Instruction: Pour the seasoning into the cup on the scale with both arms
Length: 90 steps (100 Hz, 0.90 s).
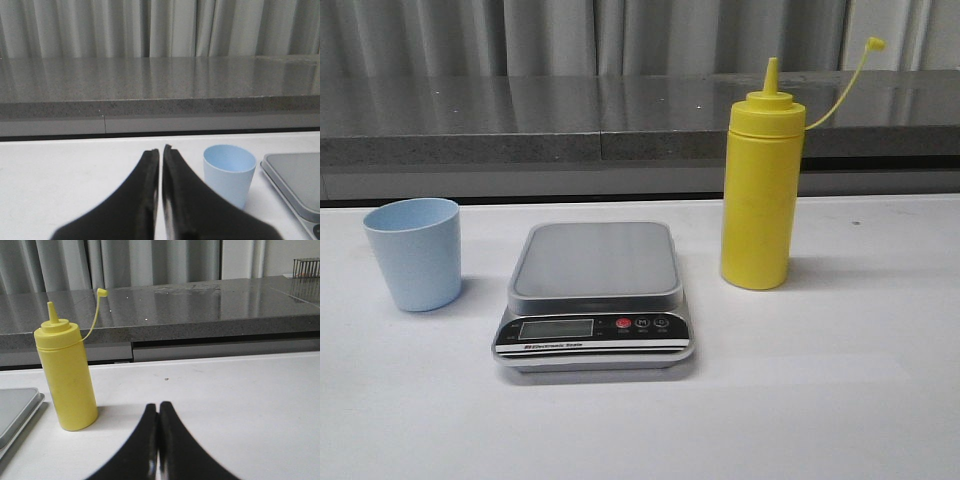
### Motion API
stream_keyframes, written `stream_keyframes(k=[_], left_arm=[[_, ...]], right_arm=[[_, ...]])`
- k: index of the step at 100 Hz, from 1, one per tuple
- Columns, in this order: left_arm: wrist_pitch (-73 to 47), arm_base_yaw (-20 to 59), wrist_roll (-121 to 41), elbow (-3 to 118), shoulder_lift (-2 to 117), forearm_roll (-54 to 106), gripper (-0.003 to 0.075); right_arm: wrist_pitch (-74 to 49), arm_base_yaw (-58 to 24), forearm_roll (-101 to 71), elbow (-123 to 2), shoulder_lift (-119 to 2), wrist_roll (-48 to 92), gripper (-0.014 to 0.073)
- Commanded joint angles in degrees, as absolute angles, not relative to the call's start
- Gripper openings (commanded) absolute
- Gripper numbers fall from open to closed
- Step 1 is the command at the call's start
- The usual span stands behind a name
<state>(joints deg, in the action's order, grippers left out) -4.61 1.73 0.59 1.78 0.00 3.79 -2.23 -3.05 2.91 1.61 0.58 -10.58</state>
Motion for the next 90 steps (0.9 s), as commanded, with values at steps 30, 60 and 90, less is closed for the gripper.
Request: stream_keyframes(k=[30,60,90], left_arm=[[-1.4,1.8,0.4,14.1,9.6,4.5,0.001],[-5.9,1.8,0.4,24.1,24.0,4.5,0.001],[-19.8,1.8,-2.9,38.4,43.1,4.5,0.0016]], right_arm=[[2.3,-2.8,3.2,1.6,1.4,-10.4,-0.0067],[2.3,-2.8,3.2,1.6,1.4,-10.4,-0.0067],[2.3,-2.8,3.2,1.6,1.4,-10.4,-0.0067]])
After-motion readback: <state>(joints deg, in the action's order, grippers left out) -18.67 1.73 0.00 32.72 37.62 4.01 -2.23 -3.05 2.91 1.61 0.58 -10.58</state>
